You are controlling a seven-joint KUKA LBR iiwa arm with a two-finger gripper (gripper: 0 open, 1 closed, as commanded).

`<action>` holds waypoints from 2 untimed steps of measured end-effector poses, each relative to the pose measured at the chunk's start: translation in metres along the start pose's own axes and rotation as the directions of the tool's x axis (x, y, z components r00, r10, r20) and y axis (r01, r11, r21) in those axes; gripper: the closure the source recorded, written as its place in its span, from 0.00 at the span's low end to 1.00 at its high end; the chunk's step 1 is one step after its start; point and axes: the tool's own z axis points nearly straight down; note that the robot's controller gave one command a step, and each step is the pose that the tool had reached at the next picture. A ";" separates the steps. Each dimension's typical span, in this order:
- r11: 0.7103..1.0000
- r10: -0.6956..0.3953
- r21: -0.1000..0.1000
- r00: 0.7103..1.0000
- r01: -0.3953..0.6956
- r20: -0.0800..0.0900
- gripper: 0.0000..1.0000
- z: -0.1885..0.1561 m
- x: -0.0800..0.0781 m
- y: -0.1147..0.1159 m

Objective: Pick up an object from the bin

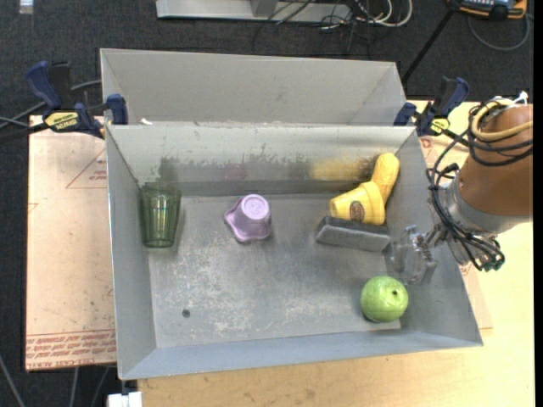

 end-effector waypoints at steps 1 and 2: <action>1.000 0.000 0.000 1.000 0.000 0.000 1.00 0.000 0.000 0.000; 0.999 -0.052 -0.002 0.999 0.052 0.001 0.00 0.041 0.010 0.044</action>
Offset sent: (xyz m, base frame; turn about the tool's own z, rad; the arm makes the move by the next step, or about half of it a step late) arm -0.0194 0.0394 -0.0415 -0.0499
